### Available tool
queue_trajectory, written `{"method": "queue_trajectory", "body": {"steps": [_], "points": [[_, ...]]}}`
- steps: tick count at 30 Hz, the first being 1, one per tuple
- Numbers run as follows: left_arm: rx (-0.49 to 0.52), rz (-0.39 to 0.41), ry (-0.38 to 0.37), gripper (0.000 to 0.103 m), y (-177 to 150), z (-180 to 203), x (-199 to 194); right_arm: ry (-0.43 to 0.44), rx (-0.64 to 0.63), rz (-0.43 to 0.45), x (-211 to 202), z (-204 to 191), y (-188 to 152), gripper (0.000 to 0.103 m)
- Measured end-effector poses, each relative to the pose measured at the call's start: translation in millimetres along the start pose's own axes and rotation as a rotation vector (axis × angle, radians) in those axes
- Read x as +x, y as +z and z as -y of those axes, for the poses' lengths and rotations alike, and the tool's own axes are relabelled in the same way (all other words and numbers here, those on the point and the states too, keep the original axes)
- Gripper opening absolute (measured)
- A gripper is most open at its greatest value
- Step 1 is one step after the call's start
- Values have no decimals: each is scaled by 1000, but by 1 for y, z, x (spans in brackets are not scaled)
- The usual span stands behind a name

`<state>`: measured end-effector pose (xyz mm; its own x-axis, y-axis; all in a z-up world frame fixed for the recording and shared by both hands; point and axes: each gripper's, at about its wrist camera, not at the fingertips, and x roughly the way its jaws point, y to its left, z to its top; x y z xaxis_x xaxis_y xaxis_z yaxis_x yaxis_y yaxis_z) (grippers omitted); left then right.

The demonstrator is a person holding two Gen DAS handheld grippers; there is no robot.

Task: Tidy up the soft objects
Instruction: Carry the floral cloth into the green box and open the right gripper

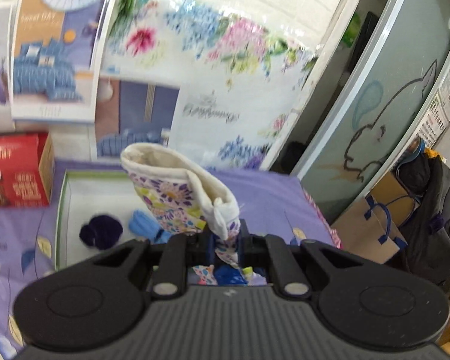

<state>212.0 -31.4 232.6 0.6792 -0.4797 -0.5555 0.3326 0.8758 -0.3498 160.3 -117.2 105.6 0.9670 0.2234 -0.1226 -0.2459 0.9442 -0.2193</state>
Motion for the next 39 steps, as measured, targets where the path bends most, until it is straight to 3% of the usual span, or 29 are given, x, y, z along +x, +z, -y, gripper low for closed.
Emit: {"method": "queue_trajectory", "body": {"steps": [3, 5, 7, 8, 9, 11, 12, 16, 22, 27, 32, 39], "points": [[-4, 23, 26, 7, 22, -11, 10, 9, -69, -2, 32, 3, 20, 0], [-11, 15, 54, 10, 27, -27, 25, 45, -102, -62, 60, 4, 24, 3], [7, 18, 148, 54, 30, -50, 47, 79, -113, -129, 86, 3, 19, 8], [7, 16, 245, 89, 29, -63, 59, 116, -97, -187, 101, 4, 15, 8], [9, 24, 351, 101, 27, -77, 71, 159, -58, -238, 112, 6, 11, 9], [14, 27, 492, 99, 24, -103, 86, 206, 27, -262, 120, 13, 4, 10], [-12, 11, 519, 99, 24, -117, 89, 212, 47, -251, 118, 15, 1, 10], [-120, 19, 489, 100, 26, -146, 81, 160, 37, -238, 114, 16, -5, 12], [-83, 32, 493, 100, 21, -130, 68, 107, 96, -210, 95, 33, -3, 14], [-66, 55, 440, 100, 1, -115, 39, 43, 216, -158, 44, 58, -8, 17], [-28, 83, 401, 100, -32, -92, -1, 5, 307, -150, -18, 57, -28, 19], [12, 55, 359, 101, -100, -76, -40, 67, 411, -218, -65, 11, -73, 22]]}}
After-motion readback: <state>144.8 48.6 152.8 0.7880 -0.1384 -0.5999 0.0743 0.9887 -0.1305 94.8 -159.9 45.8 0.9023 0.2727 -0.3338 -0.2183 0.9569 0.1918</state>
